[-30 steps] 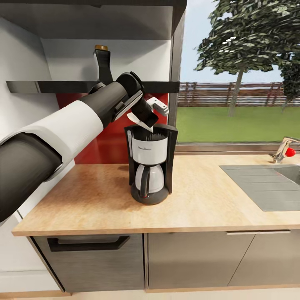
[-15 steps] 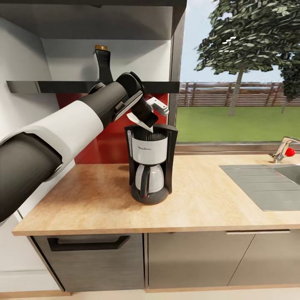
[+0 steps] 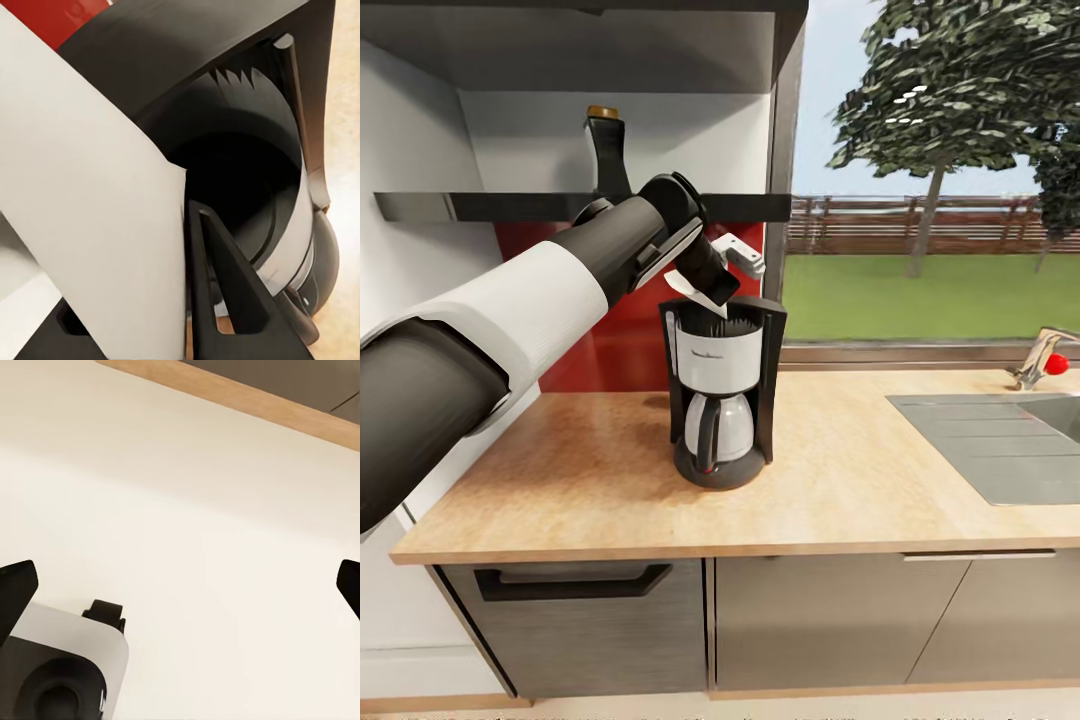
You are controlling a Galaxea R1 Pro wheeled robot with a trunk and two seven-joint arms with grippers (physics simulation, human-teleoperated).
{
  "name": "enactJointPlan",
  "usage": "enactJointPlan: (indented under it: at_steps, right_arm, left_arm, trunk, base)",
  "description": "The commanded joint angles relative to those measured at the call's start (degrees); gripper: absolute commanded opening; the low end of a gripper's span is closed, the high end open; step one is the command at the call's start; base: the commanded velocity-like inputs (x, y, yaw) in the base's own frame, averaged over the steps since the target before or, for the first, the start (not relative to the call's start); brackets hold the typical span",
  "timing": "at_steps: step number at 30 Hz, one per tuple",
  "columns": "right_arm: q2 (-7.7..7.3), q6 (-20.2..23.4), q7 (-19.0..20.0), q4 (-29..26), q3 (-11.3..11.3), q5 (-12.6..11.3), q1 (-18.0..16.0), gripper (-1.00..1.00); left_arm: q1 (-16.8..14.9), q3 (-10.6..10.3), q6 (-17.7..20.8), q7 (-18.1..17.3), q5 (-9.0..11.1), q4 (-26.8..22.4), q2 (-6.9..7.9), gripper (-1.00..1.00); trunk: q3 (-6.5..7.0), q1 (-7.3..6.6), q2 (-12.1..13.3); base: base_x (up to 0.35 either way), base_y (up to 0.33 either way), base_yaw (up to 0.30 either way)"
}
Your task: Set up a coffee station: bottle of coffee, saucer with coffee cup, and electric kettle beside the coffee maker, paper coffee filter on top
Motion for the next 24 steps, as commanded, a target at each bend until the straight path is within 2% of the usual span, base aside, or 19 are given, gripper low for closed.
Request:
enactJointPlan:
  at_steps: [1,9,24]
  right_arm:
    - [-0.02,-0.16,-0.01,0.01,0.08,0.18,-0.03,1.0]
    - [-0.02,-0.16,-0.01,0.03,0.08,0.18,-0.03,1.0]
    - [-0.02,-0.16,-0.01,0.0,0.08,0.2,-0.03,1.0]
  left_arm:
    - [-0.11,-0.3,0.17,0.05,0.38,0.04,0.0,-1.0]
    - [-0.11,-0.32,0.17,0.05,0.4,0.04,0.0,-1.0]
    - [-0.11,-0.32,0.17,0.05,0.37,0.13,0.0,-1.0]
  trunk:
    - [-0.15,0.0,-0.05]
    - [-0.74,0.0,-0.05]
    - [-0.82,0.0,-0.05]
  base:
    - [0.0,0.0,0.0]
    - [0.0,0.0,0.0]
    - [0.0,0.0,0.0]
